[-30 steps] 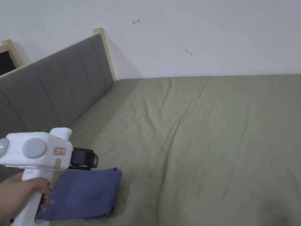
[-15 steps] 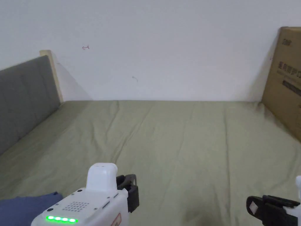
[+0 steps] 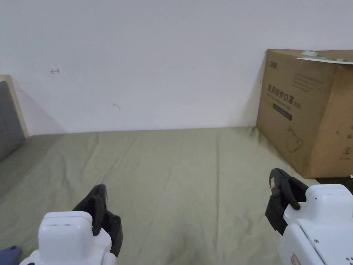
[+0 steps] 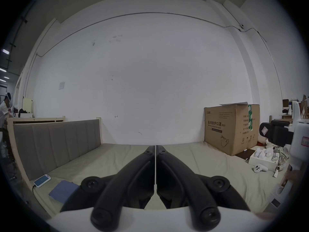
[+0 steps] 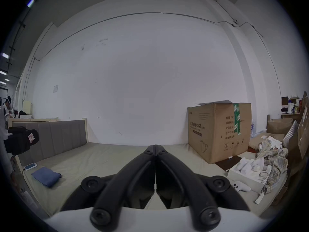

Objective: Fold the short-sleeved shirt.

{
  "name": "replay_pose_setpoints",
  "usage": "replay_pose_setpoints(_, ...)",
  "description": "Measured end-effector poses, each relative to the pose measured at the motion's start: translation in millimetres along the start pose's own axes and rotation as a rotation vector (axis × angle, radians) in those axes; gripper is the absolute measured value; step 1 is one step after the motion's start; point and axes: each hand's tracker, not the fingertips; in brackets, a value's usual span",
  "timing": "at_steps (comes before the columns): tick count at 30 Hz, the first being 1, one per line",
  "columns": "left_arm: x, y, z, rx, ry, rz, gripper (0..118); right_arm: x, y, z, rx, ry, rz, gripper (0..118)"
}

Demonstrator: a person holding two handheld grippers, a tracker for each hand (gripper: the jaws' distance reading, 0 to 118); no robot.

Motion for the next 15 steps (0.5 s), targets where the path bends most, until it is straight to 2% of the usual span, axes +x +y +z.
replay_pose_setpoints(6, -2.0, 1.9, -4.1, -0.026, 0.026, -0.001, 1, 1.5, 1.2, 1.4, -0.032, 0.009, -0.017, 1)
replay_pose_setpoints(7, -2.4, 2.5, -5.3, -0.036, 0.026, 0.003, 5, 0.9, 1.9, 1.0, -0.034, 0.018, -0.019, 8)
replay_pose_setpoints(8, -2.8, 2.6, -5.8, -0.044, 0.024, 0.003, 23, 0.0, 2.7, 0.2, -0.038, 0.021, -0.016, 27)
replay_pose_setpoints(9, -5.0, 2.7, -7.2, -0.051, 0.021, 0.002, 51, -1.8, 3.4, -1.3, -0.047, 0.026, -0.007, 53)
replay_pose_setpoints(10, -6.9, 2.3, -8.6, -0.058, 0.013, 0.004, 80, -4.7, 4.0, -2.7, -0.055, 0.018, 0.009, 87)
replay_pose_setpoints(11, -7.7, 1.8, -9.7, -0.065, 0.012, 0.007, 111, -7.5, 3.5, -4.3, -0.067, -0.005, 0.03, 116)
replay_pose_setpoints(12, -7.8, 0.9, -9.6, -0.068, 0.014, 0.01, 118, -9.5, 1.9, -4.9, -0.071, -0.02, 0.037, 118)
replay_pose_setpoints(15, -9.9, -0.7, -2.6, -0.054, 0.014, 0.02, 118, -8.8, 0.1, 1.6, -0.041, 0.006, 0.027, 118)
